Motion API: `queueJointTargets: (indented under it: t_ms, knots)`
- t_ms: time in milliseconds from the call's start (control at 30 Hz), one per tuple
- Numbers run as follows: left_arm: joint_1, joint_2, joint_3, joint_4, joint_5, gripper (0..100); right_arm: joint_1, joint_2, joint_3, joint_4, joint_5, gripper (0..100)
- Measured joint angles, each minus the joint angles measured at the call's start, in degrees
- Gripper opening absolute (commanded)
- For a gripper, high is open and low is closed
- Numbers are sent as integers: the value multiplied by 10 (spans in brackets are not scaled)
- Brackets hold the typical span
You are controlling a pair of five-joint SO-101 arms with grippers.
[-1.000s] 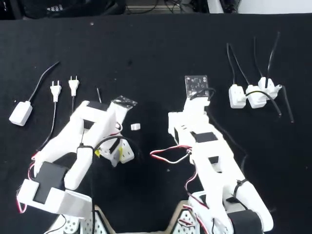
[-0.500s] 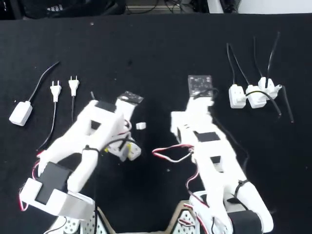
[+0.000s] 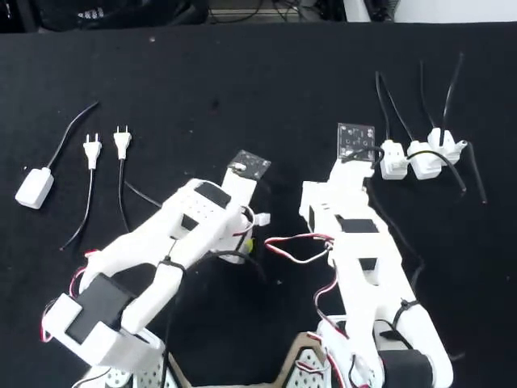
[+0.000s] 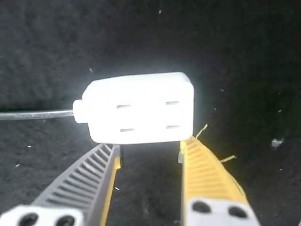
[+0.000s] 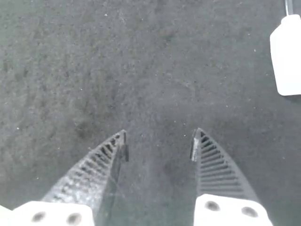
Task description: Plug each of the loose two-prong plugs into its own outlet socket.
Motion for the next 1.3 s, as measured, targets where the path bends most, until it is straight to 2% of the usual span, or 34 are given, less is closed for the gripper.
queueJointTargets:
  t_ms: [233,333,633,767,833,900,1033,1167,1300]
  knots:
    - [-72,-7,-77,86,1,202,0,0,0,0,0,208]
    - [-97,-4,-91,91,2,202,0,0,0,0,0,208]
    - [-99,21,-106,109,1,202,0,0,-1,0,0,208]
    - [-105,21,-166,184,0,202,0,0,-2,0,0,208]
    - [-121,21,-213,244,-31,202,0,0,-2,0,0,208]
    - [-157,26,-263,292,-69,202,0,0,-2,0,0,208]
    - [-276,30,-334,310,-128,202,-12,0,-2,0,0,208]
    - [-389,30,-363,284,-172,202,-11,0,-2,0,0,208]
    - [-469,30,-365,225,-220,203,-13,0,-2,0,0,208]
